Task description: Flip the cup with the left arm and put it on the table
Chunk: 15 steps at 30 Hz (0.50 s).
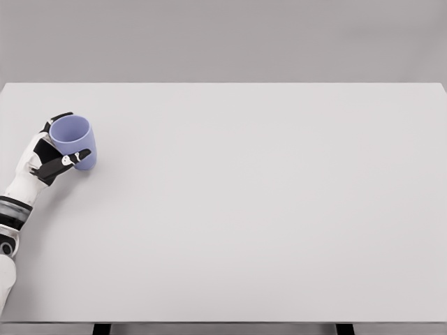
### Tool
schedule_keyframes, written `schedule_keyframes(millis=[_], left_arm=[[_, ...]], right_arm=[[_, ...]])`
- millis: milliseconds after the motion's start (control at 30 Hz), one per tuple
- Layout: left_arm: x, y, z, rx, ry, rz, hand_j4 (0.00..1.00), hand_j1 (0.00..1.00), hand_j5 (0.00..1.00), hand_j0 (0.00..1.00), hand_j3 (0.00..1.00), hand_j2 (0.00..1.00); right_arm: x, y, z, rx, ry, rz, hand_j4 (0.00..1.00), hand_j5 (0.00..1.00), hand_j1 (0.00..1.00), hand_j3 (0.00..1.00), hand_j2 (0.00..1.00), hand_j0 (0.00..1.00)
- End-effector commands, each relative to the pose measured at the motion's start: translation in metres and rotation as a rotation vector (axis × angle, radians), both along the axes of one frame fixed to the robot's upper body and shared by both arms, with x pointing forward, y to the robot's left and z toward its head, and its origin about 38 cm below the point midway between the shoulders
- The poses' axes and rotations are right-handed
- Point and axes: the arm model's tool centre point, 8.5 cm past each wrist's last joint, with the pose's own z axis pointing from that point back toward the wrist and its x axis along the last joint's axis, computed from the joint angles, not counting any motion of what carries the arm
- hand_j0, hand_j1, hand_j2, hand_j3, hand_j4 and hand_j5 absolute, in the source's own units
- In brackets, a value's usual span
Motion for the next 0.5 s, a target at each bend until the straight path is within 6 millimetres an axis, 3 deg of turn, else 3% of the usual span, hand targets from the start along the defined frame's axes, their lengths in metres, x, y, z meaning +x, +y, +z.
schedule_keyframes(millis=[0, 167, 267, 467], left_arm=[[0.0002, 0.0005, 0.0002, -0.009, 0.007, -0.001, 0.52, 0.52, 0.52, 0.52, 0.52, 0.52], [-0.0009, 0.0009, -0.0010, -0.009, 0.011, 0.000, 0.55, 0.55, 0.55, 0.55, 0.55, 0.55], [-0.0008, 0.0003, -0.0014, -0.004, 0.013, -0.002, 0.70, 0.70, 0.70, 0.70, 0.70, 0.70], [-0.0018, 0.0008, -0.0020, -0.001, 0.015, -0.003, 0.83, 0.83, 0.83, 0.83, 0.83, 0.83]], right_arm=[[-0.0005, 0.0001, 0.0000, 0.000, 0.001, 0.000, 1.00, 1.00, 1.00, 1.00, 1.00, 1.00], [0.0000, 0.0000, 0.0000, 0.000, 0.000, -0.001, 1.00, 1.00, 1.00, 1.00, 1.00, 1.00], [-0.0001, 0.0001, 0.0000, 0.001, 0.001, 0.000, 1.00, 1.00, 1.00, 1.00, 1.00, 1.00], [0.0000, 0.0000, 0.0000, 0.000, 0.000, 0.000, 1.00, 1.00, 1.00, 1.00, 1.00, 1.00]])
